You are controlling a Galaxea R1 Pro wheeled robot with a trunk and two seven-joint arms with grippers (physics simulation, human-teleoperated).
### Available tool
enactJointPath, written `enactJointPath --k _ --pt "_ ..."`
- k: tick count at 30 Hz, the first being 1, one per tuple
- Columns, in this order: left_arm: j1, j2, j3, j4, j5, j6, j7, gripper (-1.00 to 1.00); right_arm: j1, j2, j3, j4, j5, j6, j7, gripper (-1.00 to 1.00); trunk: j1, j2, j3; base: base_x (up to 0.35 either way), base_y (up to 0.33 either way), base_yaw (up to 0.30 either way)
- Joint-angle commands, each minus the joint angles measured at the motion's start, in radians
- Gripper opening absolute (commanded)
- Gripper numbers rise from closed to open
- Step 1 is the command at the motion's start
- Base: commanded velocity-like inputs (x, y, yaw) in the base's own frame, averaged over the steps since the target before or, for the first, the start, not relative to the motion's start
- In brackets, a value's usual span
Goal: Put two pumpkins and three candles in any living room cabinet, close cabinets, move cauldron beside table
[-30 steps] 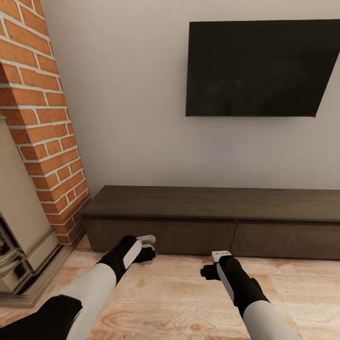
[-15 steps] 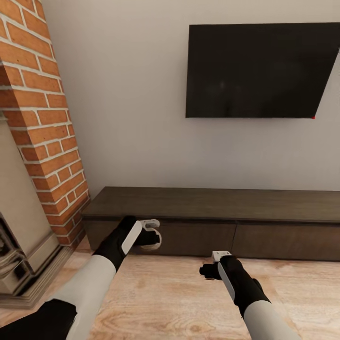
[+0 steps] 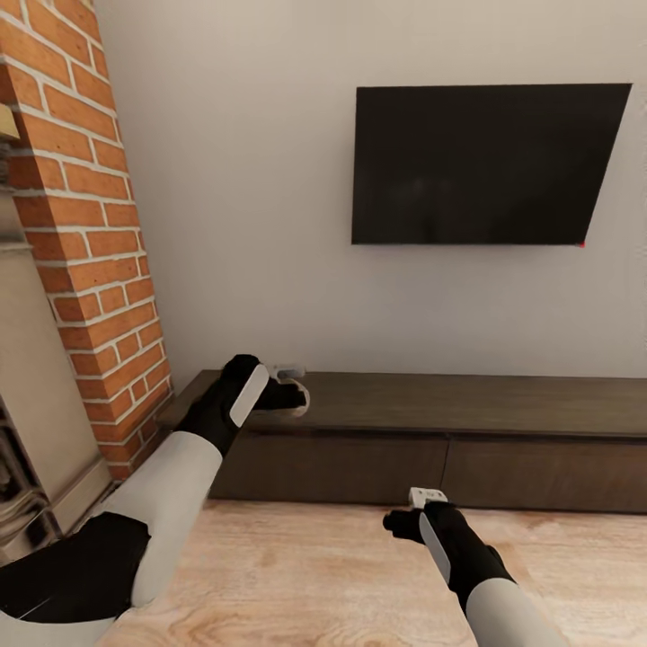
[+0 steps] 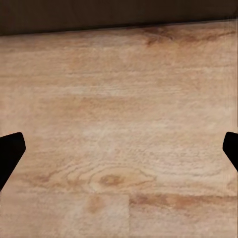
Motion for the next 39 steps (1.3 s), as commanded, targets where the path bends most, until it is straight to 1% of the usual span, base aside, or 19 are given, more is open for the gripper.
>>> enactJointPath --k 1,7,9,11,12,13,14,15,16,21,23,26,28,29,30,32,33,34,39 --pt "-0.005 0.001 -0.002 0.0 0.012 0.003 0.009 -1.0 0.0 0.001 -0.004 0.0 0.001 0.003 -0.001 1.0 0.0 0.0 0.003 0.0 0.0 0.0" --pt "-0.034 0.001 -0.002 0.001 0.014 0.004 0.004 -1.0 0.0 0.002 -0.005 0.007 0.0 -0.007 -0.001 1.0 -0.003 0.001 0.026 0.0 0.0 0.0" --pt "-0.065 0.001 -0.002 0.002 0.032 0.005 0.003 -1.0 0.0 0.002 -0.006 0.011 -0.012 -0.008 -0.001 1.0 -0.007 0.009 0.033 0.0 0.0 0.0" --pt "-0.077 0.001 -0.002 0.003 0.056 0.005 0.003 -1.0 0.0 0.002 -0.006 0.012 -0.033 -0.009 -0.001 1.0 -0.015 0.023 0.039 0.0 0.0 0.0" --pt "-0.081 0.002 -0.002 0.003 0.077 0.005 0.002 -1.0 0.0 0.002 -0.006 0.013 -0.051 -0.012 -0.001 1.0 -0.019 0.03 0.042 0.0 0.0 0.0" --pt "-0.084 0.003 -0.002 0.003 0.1 0.005 0.002 -1.0 0.0 0.002 -0.006 0.013 -0.07 -0.016 -0.001 1.0 -0.023 0.037 0.045 0.0 0.0 0.0" --pt "-0.086 0.005 0.002 0.002 0.138 0.005 0.002 -1.0 0.0 0.002 -0.005 0.013 -0.094 -0.02 -0.001 1.0 -0.027 0.044 0.049 0.0 0.0 0.0" --pt "-0.087 0.006 0.004 0.002 0.151 0.004 0.002 -1.0 0.0 0.001 -0.005 0.013 -0.099 -0.021 -0.001 1.0 -0.03 0.051 0.052 0.0 0.0 0.0" --pt "-0.088 0.008 0.009 0.003 0.182 0.004 0.002 -1.0 0.0 0.001 -0.006 0.013 -0.11 -0.023 -0.001 1.0 -0.034 0.058 0.055 0.0 0.0 0.0" --pt "-0.089 0.01 0.019 0.002 0.223 0.003 0.002 -1.0 0.0 0.0 -0.012 0.014 -0.127 -0.04 -0.002 1.0 -0.053 0.093 0.071 0.0 0.0 0.0" --pt "-0.09 0.009 0.025 0.002 0.261 0.002 0.003 -1.0 0.0 0.0 -0.027 0.014 -0.165 -0.049 0.006 1.0 -0.061 0.107 0.077 0.0 0.0 0.0" --pt "-0.09 0.009 0.027 0.002 0.321 0.001 0.004 -1.0 0.0 0.0 -0.037 0.017 -0.286 -0.054 0.011 1.0 -0.073 0.128 0.086 0.0 0.0 0.0" --pt "-0.089 0.009 0.027 0.002 0.341 0.0 0.004 -1.0 0.0 0.0 -0.038 0.018 -0.327 -0.055 0.012 1.0 -0.08 0.142 0.092 0.0 0.0 0.0" --pt "-0.089 0.01 0.027 0.002 0.358 0.0 0.004 -1.0 0.0 0.0 -0.039 0.019 -0.362 -0.056 0.013 1.0 -0.08 0.142 0.092 0.0 0.0 0.0" --pt "-0.089 0.01 0.027 0.002 0.365 -0.001 0.004 -1.0 0.0 0.0 -0.04 0.019 -0.378 -0.056 0.013 1.0 -0.08 0.142 0.092 0.0 0.0 0.0" --pt "-0.089 0.009 0.027 0.001 0.421 -0.003 0.006 -1.0 0.0 0.001 -0.04 0.02 -0.455 -0.057 0.026 1.0 -0.08 0.142 0.092 0.0 0.0 0.0" --pt "-0.089 0.008 0.026 0.002 0.443 -0.004 0.009 -1.0 0.001 0.0 -0.039 0.023 -0.477 -0.057 0.049 1.0 -0.08 0.142 0.092 0.0 0.0 0.0" --pt "-0.089 0.008 0.026 0.002 0.464 -0.005 0.013 -1.0 0.001 -0.001 -0.039 0.026 -0.495 -0.057 0.103 1.0 -0.08 0.142 0.092 0.006 0.0 0.0" --pt "-0.089 0.008 0.026 0.002 0.475 -0.005 0.014 -1.0 0.003 -0.002 -0.039 0.027 -0.504 -0.057 0.18 1.0 -0.08 0.142 0.092 0.123 0.068 0.0"
